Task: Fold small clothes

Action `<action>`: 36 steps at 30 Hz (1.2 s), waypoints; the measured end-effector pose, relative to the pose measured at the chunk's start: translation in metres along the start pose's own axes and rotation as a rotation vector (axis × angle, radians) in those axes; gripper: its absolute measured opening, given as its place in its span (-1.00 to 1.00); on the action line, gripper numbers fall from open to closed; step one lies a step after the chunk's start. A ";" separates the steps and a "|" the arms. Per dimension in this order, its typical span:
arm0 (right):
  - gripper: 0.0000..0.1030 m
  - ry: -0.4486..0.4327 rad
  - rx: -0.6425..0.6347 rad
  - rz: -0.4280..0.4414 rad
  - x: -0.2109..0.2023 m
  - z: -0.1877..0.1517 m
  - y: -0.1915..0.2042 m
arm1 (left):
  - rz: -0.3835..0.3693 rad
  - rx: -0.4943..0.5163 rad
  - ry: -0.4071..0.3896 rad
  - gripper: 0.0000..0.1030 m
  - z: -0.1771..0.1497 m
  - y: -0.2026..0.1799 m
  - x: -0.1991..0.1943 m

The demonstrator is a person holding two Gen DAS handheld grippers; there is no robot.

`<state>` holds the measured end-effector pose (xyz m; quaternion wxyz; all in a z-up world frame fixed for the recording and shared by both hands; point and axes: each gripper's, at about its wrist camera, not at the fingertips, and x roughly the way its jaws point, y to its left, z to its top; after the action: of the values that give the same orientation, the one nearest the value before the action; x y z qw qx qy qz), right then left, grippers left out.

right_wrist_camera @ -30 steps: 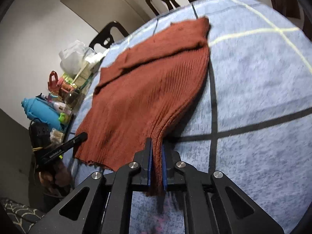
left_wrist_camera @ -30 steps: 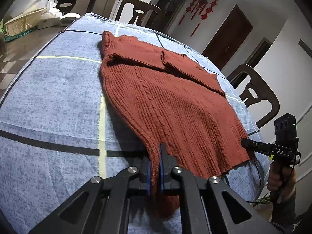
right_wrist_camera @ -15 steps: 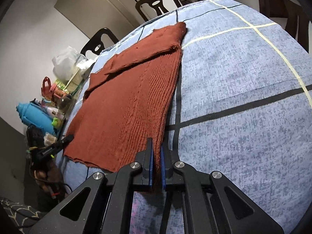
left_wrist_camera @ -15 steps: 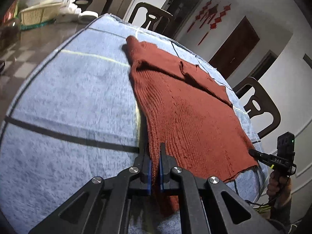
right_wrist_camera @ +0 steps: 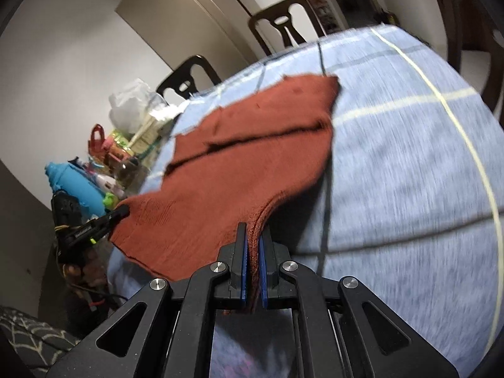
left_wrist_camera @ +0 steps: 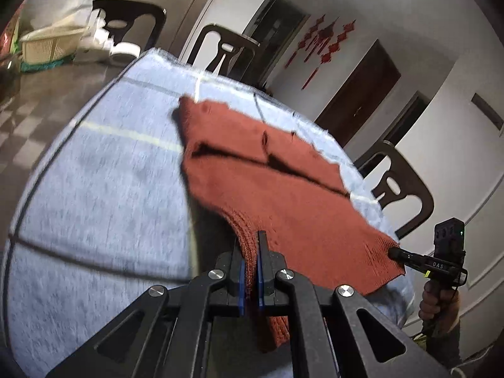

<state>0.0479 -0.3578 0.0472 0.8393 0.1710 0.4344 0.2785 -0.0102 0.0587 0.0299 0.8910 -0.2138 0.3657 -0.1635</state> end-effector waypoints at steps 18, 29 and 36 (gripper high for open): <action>-0.88 0.041 0.147 0.006 0.106 0.155 -0.062 | 0.098 -0.054 0.024 -0.87 0.142 0.035 0.112; -0.68 0.170 0.078 0.126 0.112 0.145 -0.058 | -0.008 -0.086 0.098 -0.82 0.123 0.043 0.112; -0.67 0.098 0.098 0.219 0.128 0.174 -0.052 | -0.111 -0.066 0.118 -0.76 0.137 0.025 0.129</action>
<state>0.2681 -0.3279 0.0365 0.7723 0.2446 0.4667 0.3549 0.1792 0.0580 0.0301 0.8501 -0.2528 0.4103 -0.2126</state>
